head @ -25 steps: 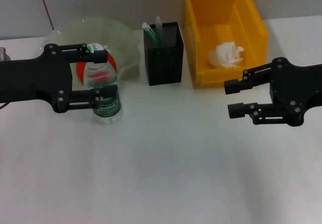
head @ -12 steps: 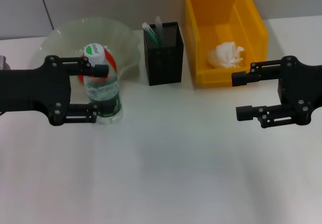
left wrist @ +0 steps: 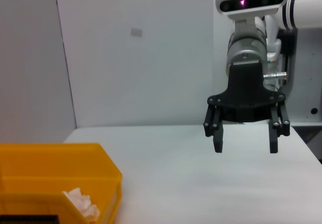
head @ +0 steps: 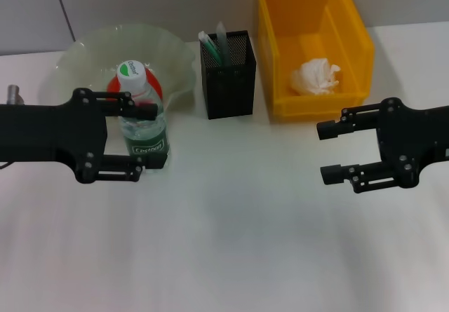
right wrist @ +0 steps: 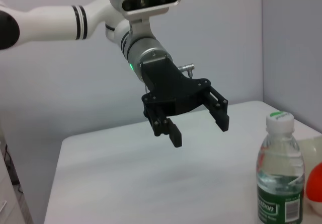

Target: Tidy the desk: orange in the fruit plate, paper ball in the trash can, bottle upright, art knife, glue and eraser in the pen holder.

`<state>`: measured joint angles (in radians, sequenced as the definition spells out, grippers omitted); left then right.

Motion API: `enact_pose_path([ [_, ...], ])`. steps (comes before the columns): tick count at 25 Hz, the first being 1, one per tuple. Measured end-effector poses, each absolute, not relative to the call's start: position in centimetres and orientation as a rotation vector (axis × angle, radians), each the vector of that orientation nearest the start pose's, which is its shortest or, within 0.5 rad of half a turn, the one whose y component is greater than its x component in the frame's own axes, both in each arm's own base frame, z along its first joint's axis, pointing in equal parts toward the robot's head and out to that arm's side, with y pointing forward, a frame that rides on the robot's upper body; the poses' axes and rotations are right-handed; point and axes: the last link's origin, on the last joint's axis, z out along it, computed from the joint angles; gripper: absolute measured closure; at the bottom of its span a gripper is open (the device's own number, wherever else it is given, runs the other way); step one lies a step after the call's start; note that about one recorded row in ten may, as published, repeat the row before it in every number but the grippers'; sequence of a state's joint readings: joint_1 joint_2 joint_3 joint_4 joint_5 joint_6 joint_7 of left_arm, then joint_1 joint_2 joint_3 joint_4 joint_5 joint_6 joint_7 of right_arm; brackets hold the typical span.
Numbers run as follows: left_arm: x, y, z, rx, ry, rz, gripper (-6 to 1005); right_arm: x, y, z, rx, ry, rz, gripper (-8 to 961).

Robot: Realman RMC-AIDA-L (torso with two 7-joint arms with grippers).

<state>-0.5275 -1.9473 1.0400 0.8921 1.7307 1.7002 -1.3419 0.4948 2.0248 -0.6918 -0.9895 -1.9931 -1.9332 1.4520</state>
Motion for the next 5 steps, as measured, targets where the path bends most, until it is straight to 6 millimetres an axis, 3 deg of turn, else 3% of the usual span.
enact_pose_path([
  [5, -20.53, 33.74, 4.09, -2.966, -0.036, -0.625, 296, 23.23, 30.86, 6.93, -2.934, 0.269, 0.663, 273],
])
